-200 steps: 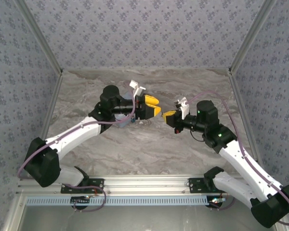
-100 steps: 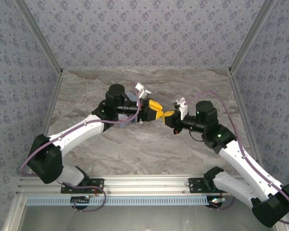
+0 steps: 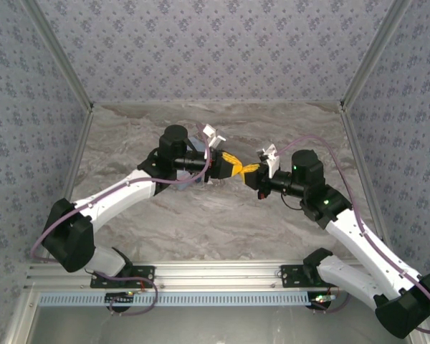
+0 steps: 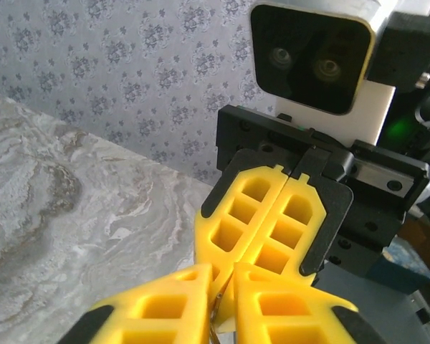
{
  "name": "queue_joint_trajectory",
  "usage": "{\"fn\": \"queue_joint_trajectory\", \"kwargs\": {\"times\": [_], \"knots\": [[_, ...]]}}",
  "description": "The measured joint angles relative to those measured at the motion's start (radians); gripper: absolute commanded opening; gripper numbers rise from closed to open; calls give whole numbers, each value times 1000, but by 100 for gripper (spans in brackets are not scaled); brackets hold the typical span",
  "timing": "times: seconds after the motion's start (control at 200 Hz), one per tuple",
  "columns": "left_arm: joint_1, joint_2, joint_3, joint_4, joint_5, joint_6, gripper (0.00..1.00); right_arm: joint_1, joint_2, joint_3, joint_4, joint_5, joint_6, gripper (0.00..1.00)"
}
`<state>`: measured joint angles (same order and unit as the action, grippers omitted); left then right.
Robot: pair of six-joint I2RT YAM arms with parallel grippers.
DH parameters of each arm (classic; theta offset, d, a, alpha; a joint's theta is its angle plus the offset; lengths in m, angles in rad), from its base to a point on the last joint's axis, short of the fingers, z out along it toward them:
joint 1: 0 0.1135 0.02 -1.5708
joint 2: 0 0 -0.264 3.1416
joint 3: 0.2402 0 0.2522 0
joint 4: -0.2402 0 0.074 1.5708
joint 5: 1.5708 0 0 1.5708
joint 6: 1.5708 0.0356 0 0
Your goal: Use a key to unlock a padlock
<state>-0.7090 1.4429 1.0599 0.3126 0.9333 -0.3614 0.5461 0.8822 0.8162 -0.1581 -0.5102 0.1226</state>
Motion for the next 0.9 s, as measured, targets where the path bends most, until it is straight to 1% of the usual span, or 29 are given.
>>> {"fn": "queue_joint_trajectory", "kwargs": {"times": [0.1, 0.305, 0.365, 0.43, 0.48, 0.6, 0.725, 0.899], "knots": [[0, 0, 0, 0, -6, 2, 9, 0, 0, 0, 0, 0, 0, 0], [0, 0, 0, -2, -13, 6, 1, 0, 0, 0, -5, 1, -1, 0], [0, 0, 0, -4, -13, 6, 0, 0, 1, 2, -11, 1, -2, 7], [0, 0, 0, -5, -14, 6, 0, 0, 2, 8, -21, 1, -3, 20], [0, 0, 0, -4, -17, 5, 0, 0, 1, 8, -29, 1, -12, 28], [0, 0, 0, -3, -32, 5, 0, -7, -8, 5, -49, 1, -13, 39], [0, -1, 0, 7, -52, 2, 0, -39, -50, -24, -20, -14, 4, 43], [0, -1, 0, 32, -66, -6, 0, -78, -68, -98, 117, -73, 83, 46]]}}
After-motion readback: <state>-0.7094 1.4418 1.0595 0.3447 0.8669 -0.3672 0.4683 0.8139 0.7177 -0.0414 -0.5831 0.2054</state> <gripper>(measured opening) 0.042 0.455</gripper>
